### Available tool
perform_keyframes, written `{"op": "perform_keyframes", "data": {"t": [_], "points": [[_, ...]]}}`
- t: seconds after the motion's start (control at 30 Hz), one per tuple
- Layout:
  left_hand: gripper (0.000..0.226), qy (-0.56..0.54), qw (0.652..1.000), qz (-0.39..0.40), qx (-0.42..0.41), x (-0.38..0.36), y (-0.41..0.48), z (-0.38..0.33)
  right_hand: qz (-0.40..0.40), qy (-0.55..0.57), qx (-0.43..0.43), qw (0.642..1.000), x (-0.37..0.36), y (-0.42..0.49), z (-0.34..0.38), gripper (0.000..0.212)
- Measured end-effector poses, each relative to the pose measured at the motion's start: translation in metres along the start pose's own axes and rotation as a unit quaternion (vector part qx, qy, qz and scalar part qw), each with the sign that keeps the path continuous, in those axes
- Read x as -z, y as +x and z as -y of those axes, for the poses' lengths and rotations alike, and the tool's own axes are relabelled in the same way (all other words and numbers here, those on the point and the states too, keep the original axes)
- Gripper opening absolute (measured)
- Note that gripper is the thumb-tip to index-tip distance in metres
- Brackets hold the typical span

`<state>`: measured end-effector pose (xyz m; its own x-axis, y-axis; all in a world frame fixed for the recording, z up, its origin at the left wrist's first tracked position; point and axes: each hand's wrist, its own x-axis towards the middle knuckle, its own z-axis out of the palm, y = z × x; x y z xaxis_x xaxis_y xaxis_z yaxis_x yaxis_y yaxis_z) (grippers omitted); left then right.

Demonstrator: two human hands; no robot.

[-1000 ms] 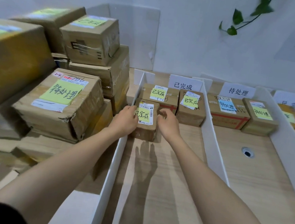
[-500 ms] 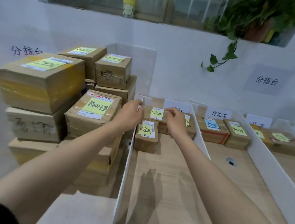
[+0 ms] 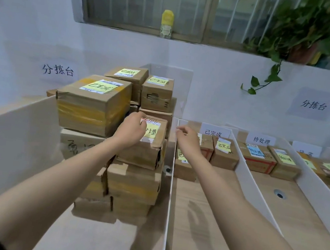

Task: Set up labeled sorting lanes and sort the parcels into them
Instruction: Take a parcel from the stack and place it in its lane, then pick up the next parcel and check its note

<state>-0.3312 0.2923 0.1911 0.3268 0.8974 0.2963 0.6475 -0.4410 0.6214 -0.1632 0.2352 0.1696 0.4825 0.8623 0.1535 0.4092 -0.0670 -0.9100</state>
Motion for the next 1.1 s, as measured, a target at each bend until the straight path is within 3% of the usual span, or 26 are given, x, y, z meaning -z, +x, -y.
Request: {"op": "perform_keyframes", "data": {"t": [0.27,0.43,0.63,1.1], "points": [[0.037,-0.025,0.999,0.034,0.018,0.006,0.001,0.035,0.030,-0.011,-0.023,0.999,-0.042,-0.010,0.003,0.027],[0.022,-0.058,0.994,0.075,0.046,0.004,0.003,0.045,0.037,-0.003,-0.050,0.998,-0.056,-0.019,0.003,0.031],[0.048,-0.097,0.982,0.126,0.098,0.003,-0.001,0.059,0.033,-0.017,-0.056,0.998,-0.063,-0.031,0.002,0.038],[0.049,-0.177,0.973,0.146,0.034,-0.010,-0.023,0.024,-0.050,0.018,-0.088,0.995,-0.021,-0.063,-0.001,0.040]]}}
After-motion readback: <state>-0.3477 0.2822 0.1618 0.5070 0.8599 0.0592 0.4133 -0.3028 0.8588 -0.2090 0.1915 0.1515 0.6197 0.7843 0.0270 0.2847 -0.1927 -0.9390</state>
